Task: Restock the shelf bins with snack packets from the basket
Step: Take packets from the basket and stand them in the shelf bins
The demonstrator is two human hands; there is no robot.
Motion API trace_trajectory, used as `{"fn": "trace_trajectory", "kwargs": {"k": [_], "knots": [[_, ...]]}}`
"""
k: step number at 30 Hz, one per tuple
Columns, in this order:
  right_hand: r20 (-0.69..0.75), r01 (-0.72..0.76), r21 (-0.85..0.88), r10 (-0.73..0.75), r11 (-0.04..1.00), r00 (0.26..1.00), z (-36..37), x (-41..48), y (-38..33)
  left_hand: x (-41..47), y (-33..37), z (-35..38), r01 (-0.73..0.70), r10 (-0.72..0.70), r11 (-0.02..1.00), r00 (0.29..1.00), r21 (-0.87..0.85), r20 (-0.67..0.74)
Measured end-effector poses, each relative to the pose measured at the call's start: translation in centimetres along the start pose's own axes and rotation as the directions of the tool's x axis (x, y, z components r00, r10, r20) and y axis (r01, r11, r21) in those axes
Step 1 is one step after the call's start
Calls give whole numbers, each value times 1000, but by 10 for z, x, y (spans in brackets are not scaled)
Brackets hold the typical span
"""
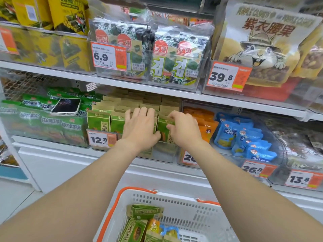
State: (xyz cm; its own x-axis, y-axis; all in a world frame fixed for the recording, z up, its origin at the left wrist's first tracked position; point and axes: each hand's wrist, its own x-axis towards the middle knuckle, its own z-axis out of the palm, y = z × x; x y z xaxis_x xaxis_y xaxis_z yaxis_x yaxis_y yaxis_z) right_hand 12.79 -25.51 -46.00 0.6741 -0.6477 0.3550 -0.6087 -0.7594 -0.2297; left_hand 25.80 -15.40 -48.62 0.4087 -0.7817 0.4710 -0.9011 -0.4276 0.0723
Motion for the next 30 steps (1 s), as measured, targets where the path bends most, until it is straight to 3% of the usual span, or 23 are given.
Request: {"fn": "trace_trajectory", "kwargs": {"k": [6,13,18,21,23,26,30], "knots": [[107,73,-242,-49,967,993,7,14,-8,4,-4,6,-7,7,1000,1000,11,-8],[18,103,-226,-102,969,995,19,20,-3,3,-1,4,-14,13,998,1000,-56,-26],[-202,75,-131,-101,989,974,18,0,4,-6,8,-5,-53,32,992,983,-117,-180],[-372,137,-72,-154,988,915,14,-21,4,-14,12,-11,-87,53,989,964,-120,-262],[-374,216,-22,-208,976,904,14,-37,5,-21,14,-14,-129,101,988,956,-83,-276],[-254,278,77,-251,957,934,21,-64,12,-33,17,-14,-169,161,985,972,-30,-171],[-8,275,75,-275,958,961,38,-97,27,-54,32,-4,-257,236,962,954,97,182]]}}
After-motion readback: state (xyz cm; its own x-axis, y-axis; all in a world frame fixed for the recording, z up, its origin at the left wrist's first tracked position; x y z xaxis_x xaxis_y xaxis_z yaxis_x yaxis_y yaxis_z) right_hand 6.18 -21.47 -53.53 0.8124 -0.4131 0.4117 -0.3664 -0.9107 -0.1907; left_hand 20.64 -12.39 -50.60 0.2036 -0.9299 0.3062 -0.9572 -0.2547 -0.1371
